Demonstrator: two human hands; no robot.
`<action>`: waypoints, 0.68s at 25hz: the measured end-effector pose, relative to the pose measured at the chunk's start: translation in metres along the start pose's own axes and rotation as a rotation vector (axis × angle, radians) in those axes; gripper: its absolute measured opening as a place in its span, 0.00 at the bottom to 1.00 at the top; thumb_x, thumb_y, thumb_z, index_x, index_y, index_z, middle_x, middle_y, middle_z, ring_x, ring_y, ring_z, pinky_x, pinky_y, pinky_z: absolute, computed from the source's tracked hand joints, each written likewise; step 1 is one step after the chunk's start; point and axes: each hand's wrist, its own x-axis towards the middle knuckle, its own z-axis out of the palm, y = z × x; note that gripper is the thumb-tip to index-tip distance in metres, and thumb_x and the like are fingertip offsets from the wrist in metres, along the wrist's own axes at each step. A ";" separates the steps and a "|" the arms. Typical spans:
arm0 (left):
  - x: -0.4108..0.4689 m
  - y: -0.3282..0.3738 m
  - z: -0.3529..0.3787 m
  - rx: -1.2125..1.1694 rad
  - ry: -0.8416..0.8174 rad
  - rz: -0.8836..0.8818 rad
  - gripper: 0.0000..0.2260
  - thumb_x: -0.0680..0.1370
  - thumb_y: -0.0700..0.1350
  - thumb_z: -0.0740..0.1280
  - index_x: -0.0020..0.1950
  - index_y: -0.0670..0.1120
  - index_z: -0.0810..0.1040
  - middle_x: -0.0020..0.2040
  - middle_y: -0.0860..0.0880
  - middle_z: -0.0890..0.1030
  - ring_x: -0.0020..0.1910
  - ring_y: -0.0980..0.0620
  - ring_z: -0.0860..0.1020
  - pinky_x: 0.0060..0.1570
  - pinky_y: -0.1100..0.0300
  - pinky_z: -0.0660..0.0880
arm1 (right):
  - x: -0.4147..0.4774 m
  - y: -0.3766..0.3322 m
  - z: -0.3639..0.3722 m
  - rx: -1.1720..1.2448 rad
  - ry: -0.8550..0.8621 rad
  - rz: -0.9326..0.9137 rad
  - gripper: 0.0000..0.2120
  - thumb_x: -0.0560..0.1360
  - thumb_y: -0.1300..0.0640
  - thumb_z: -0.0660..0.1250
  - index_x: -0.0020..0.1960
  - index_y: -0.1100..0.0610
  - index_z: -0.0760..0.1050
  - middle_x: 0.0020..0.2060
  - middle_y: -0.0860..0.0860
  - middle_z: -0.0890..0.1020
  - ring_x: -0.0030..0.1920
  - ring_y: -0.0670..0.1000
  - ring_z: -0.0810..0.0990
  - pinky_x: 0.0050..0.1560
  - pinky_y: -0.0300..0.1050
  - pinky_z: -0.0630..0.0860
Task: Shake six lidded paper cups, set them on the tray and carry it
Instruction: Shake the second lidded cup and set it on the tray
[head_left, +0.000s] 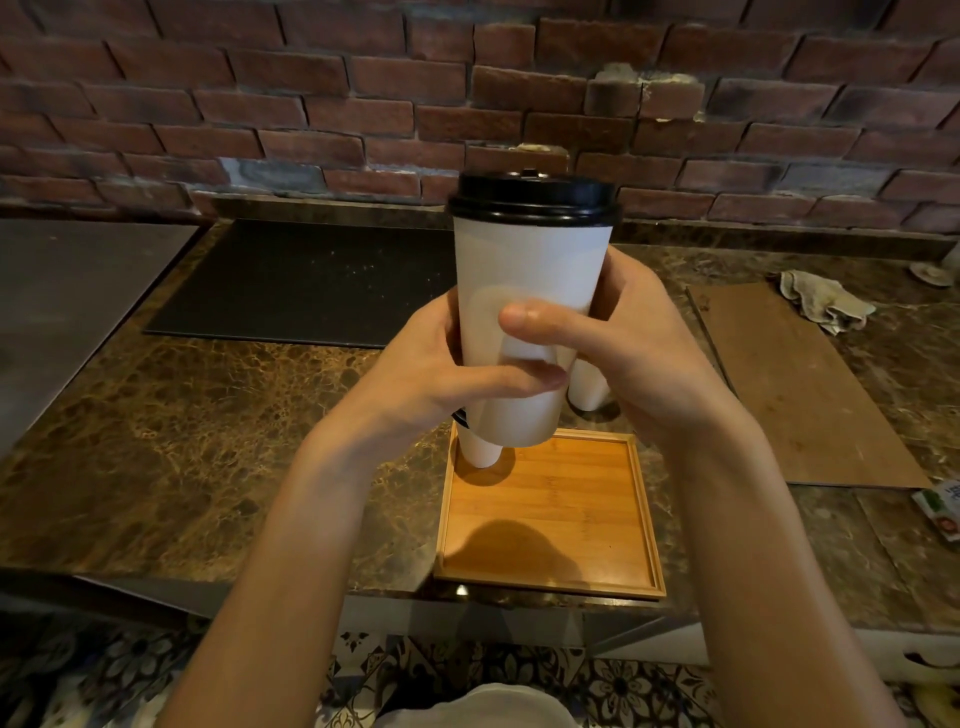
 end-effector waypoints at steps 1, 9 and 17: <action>0.000 0.000 0.000 0.000 -0.001 0.000 0.25 0.66 0.47 0.74 0.62 0.52 0.73 0.53 0.58 0.81 0.56 0.55 0.79 0.47 0.67 0.76 | 0.000 0.001 -0.001 0.002 -0.012 0.007 0.25 0.65 0.51 0.74 0.61 0.48 0.72 0.50 0.42 0.81 0.54 0.46 0.82 0.47 0.39 0.79; 0.001 -0.002 0.002 0.002 0.060 0.011 0.25 0.65 0.49 0.74 0.60 0.52 0.73 0.51 0.59 0.81 0.55 0.56 0.79 0.45 0.67 0.76 | 0.000 -0.003 0.000 -0.041 0.013 0.008 0.30 0.64 0.48 0.75 0.64 0.48 0.71 0.52 0.43 0.80 0.53 0.42 0.81 0.47 0.36 0.79; 0.005 -0.007 0.004 0.043 0.183 0.001 0.28 0.61 0.53 0.76 0.58 0.57 0.72 0.52 0.60 0.81 0.55 0.58 0.79 0.45 0.66 0.78 | -0.003 -0.005 0.006 -0.176 0.175 0.006 0.37 0.65 0.46 0.78 0.70 0.49 0.66 0.58 0.42 0.77 0.55 0.41 0.78 0.49 0.38 0.81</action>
